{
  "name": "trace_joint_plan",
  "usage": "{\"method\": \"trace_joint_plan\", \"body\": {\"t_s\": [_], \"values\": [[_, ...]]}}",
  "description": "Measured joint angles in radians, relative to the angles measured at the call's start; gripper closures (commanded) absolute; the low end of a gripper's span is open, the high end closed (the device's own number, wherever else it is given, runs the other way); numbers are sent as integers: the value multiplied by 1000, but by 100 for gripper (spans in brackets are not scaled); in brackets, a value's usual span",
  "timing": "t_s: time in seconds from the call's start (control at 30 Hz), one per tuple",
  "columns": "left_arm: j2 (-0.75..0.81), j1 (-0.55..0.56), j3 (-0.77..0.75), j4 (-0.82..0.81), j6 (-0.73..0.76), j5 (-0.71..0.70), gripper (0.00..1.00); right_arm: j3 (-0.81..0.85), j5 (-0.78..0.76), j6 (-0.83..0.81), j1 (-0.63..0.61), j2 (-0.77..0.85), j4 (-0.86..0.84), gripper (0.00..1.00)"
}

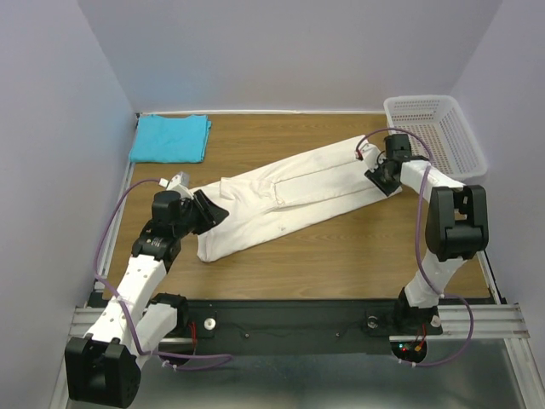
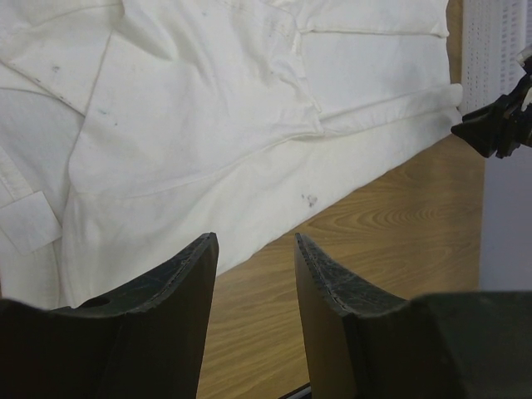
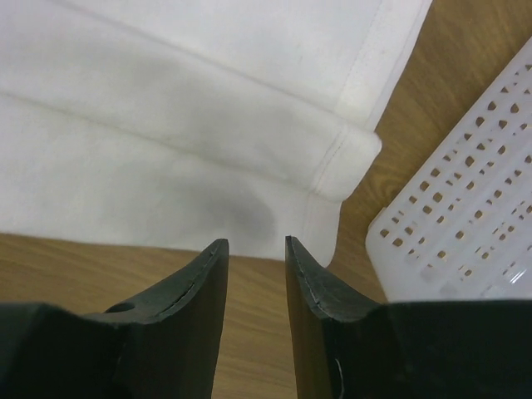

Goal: Fold and stack the t-shirts
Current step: Fold the tshirt

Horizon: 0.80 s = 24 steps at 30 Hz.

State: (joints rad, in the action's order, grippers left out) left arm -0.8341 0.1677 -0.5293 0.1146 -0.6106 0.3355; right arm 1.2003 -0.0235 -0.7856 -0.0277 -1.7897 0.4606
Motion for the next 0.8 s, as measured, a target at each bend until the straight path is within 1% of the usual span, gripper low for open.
{"method": "trace_joint_plan", "body": {"t_s": [0.43,0.8], "values": [[-6,0,0,-3,0,2,47,74,-30,0,0,-114,-26,67],[-9,0,0,-2,0,2,47,206,-33,53,0,-191,-43,68]]}}
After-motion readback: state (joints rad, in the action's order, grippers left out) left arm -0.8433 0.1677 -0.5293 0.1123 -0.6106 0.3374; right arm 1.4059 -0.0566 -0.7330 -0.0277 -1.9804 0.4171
